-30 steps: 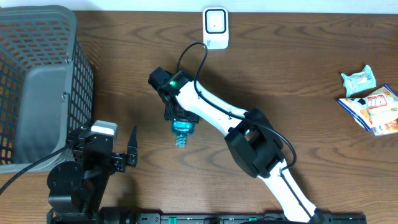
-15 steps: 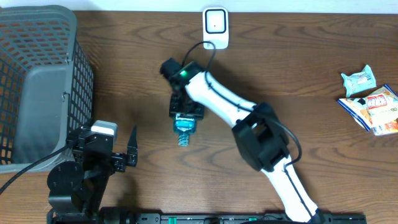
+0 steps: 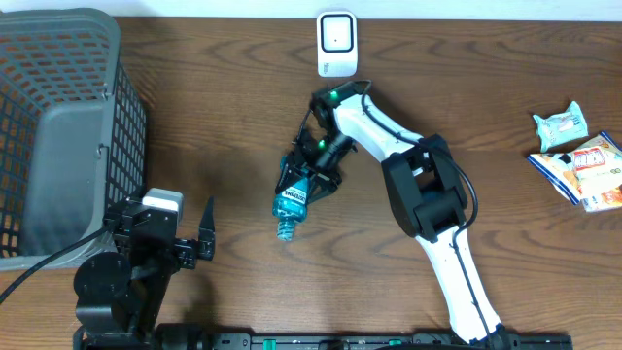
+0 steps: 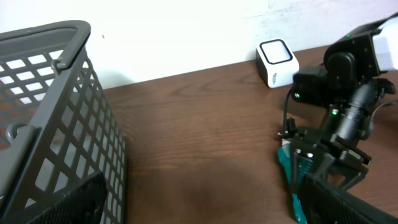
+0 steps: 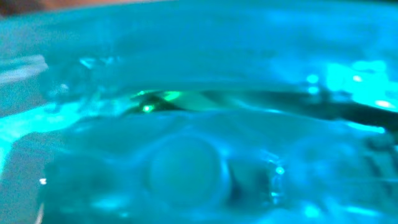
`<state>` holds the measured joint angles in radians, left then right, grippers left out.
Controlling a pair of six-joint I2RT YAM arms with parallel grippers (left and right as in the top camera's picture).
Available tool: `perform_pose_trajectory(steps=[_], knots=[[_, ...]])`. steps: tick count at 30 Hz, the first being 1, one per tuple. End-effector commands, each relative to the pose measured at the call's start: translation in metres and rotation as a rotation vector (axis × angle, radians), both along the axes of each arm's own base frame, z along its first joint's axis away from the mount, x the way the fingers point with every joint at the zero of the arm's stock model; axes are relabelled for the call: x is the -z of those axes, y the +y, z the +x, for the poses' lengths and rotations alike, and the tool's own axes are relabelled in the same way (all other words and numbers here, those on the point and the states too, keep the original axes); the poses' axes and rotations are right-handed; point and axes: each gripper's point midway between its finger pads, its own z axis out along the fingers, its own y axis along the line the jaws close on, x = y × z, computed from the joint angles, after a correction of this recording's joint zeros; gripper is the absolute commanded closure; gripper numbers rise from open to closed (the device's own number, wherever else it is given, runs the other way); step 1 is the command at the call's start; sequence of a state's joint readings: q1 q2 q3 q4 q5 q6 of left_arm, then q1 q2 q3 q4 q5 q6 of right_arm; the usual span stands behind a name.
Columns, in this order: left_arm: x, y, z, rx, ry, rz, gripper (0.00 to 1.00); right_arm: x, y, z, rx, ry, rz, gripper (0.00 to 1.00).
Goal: Scan the item barcode
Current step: 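Lift the Listerine bottle with the right gripper and tilt it upright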
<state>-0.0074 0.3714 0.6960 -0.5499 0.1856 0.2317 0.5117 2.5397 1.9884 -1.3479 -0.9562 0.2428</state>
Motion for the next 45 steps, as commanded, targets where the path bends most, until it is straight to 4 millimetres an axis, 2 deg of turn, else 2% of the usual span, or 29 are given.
perform_pose_trajectory(steps=[1,5,17,25,28,35,39,45], knots=[[-0.004,-0.002,0.0,0.01,-0.009,-0.013,0.02,-0.001,-0.003,0.0,-0.039,-0.025,0.212,0.63],[-0.004,-0.002,0.0,0.01,-0.009,-0.013,0.02,-0.02,-0.002,0.002,-0.029,-0.041,0.355,0.62],[-0.004,-0.002,0.0,0.01,-0.009,-0.013,0.02,-0.06,-0.002,0.005,-0.012,-0.16,0.653,0.65],[-0.004,-0.002,0.0,0.01,-0.009,-0.013,0.02,-0.079,0.001,0.014,-0.005,-0.366,0.857,0.67],[-0.004,-0.002,0.0,0.01,-0.009,-0.013,0.02,-0.086,0.004,0.02,0.0,-0.475,0.942,0.64],[-0.004,-0.002,0.0,0.01,-0.009,-0.013,0.02,-0.088,0.008,0.017,-0.06,-0.592,1.009,0.7],[-0.004,-0.002,0.0,0.01,-0.009,-0.013,0.02,-0.095,0.015,0.014,-0.094,-0.636,1.041,0.69],[-0.004,-0.002,0.0,0.01,-0.009,-0.013,0.02,-0.123,0.027,0.014,-0.159,-0.735,1.106,0.69]])
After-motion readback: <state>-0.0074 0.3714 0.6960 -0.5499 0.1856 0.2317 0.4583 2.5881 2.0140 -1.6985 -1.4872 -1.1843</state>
